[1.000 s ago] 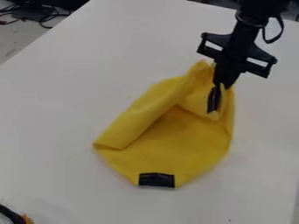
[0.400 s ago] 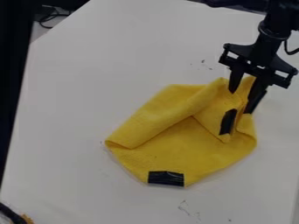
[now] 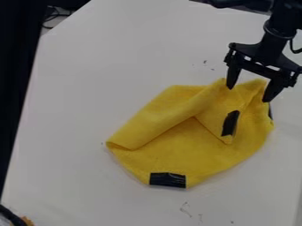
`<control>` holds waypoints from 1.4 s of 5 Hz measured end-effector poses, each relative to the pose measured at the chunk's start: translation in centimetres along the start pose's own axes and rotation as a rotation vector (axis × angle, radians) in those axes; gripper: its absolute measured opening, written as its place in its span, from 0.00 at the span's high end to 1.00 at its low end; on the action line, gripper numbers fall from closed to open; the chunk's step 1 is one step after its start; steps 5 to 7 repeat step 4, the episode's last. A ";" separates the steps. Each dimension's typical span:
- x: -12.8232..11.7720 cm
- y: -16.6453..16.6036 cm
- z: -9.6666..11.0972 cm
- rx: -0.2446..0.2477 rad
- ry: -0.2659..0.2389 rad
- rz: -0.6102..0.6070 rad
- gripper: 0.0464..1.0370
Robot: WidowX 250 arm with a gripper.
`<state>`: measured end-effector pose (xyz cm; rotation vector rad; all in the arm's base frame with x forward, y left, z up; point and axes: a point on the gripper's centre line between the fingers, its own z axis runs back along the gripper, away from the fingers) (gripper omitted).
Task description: Move the cloth from left to right
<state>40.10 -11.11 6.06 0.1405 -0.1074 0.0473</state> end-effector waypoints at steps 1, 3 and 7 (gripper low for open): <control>-0.5 -0.3 -0.2 0.014 0.006 0.012 0.03; -4.6 1.9 1.9 0.096 -0.033 0.120 0.04; -6.6 2.8 1.9 0.087 -0.057 0.163 0.04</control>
